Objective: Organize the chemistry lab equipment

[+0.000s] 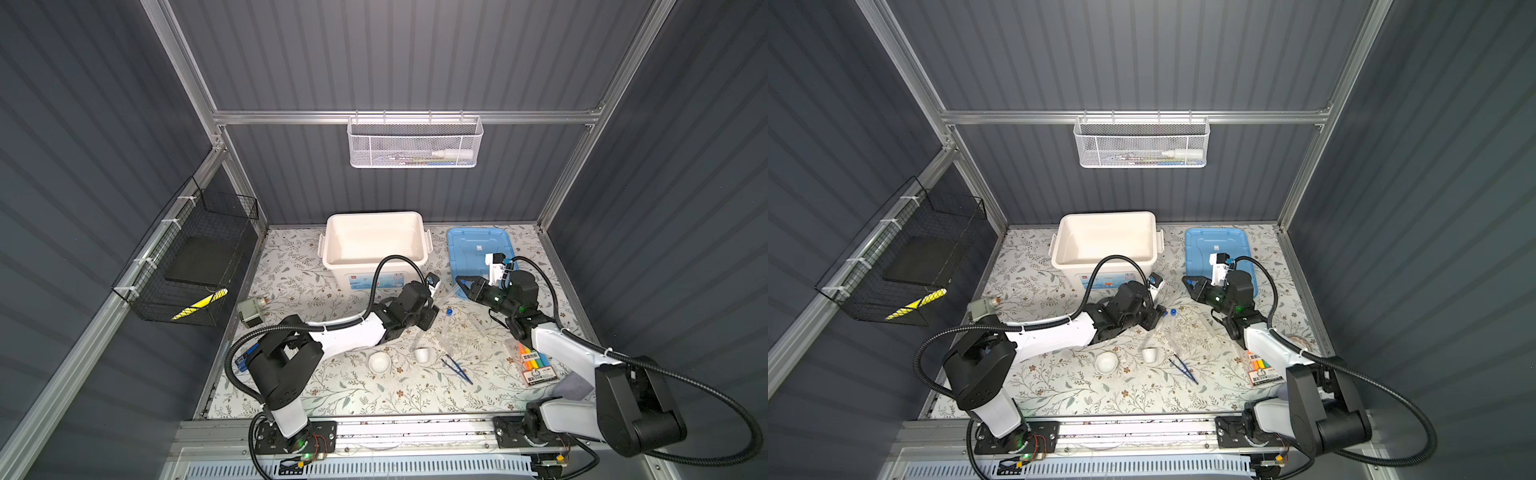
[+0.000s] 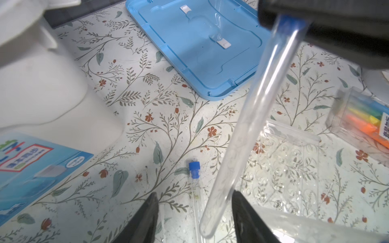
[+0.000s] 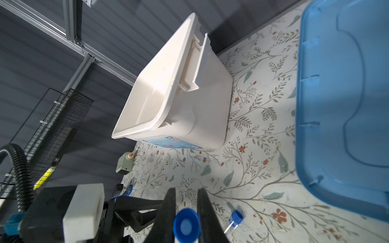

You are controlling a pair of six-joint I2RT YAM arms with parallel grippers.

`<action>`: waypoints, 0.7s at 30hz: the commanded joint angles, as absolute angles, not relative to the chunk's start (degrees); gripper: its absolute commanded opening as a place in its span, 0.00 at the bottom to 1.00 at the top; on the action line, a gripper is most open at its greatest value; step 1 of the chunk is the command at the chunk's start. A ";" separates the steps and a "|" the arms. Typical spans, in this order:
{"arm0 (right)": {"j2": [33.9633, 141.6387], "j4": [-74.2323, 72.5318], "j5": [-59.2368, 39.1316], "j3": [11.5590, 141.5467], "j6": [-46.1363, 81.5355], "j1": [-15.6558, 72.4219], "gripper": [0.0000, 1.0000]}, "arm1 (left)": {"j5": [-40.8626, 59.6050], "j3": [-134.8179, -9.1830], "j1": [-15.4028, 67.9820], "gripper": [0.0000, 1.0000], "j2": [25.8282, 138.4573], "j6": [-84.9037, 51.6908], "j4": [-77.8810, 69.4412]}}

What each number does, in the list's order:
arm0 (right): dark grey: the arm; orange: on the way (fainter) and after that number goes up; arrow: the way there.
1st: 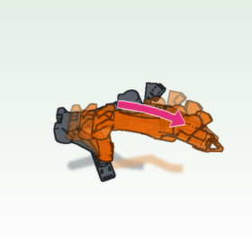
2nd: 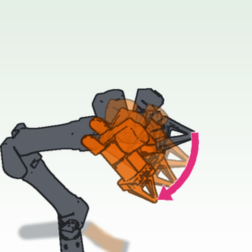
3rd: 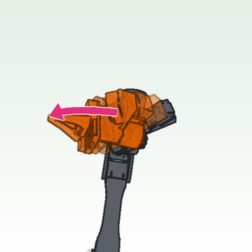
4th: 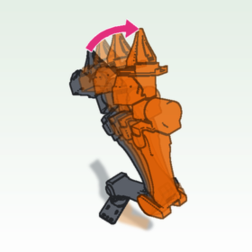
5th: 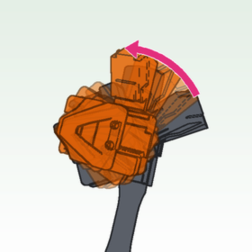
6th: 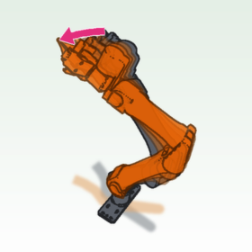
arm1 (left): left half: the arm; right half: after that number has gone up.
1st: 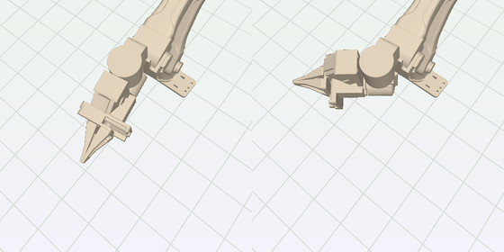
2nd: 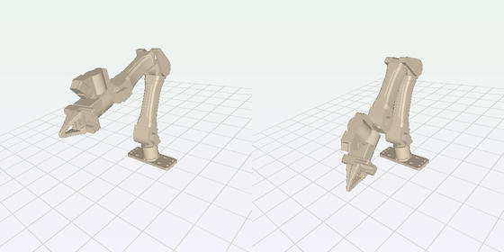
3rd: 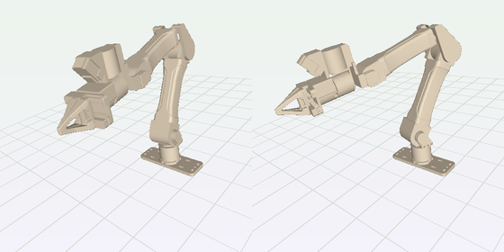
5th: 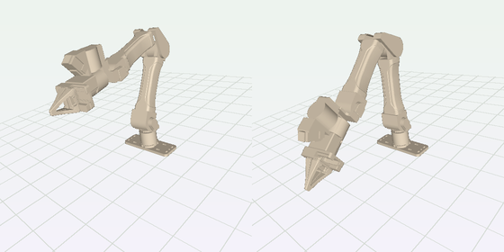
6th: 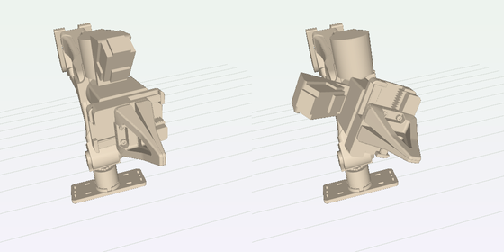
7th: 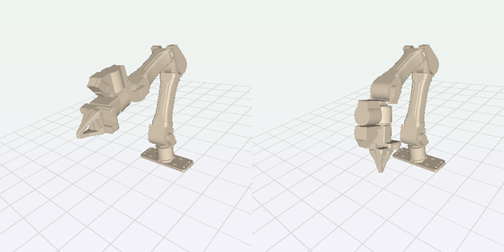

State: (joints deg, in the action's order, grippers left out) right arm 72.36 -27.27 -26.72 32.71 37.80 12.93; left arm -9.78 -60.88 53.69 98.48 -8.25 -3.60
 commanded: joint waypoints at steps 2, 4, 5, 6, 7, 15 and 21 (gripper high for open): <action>67.19 -19.68 -16.30 34.13 29.87 13.95 0.15 | -12.22 -59.74 53.99 0.59 98.04 -10.12 0.31; 65.01 -17.83 -13.26 34.36 28.07 14.52 0.16 | -12.06 -59.33 54.01 0.59 98.24 -10.67 0.22; 64.52 -16.51 -11.51 34.74 26.88 15.03 0.15 | -12.00 -59.09 53.98 0.59 98.26 -11.01 0.26; 62.63 -15.11 -9.55 35.08 25.40 15.73 0.15 | -12.00 -58.99 53.94 0.59 98.35 -11.17 0.26; 61.71 -13.95 -7.47 35.40 23.95 16.59 0.15 | -12.04 -58.82 53.95 0.59 98.51 -11.31 0.35; 56.47 -10.37 5.25 34.47 16.55 23.88 0.16 | -12.30 -58.51 53.97 0.59 99.40 -12.50 1.43; 52.58 -10.20 12.90 32.50 11.34 29.25 0.16 | -12.13 -58.10 53.93 0.59 100.23 -13.61 1.67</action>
State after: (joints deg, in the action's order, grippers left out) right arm 54.15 -11.11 6.74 33.61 15.53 27.64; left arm -11.64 -58.92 53.69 99.04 -12.29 0.38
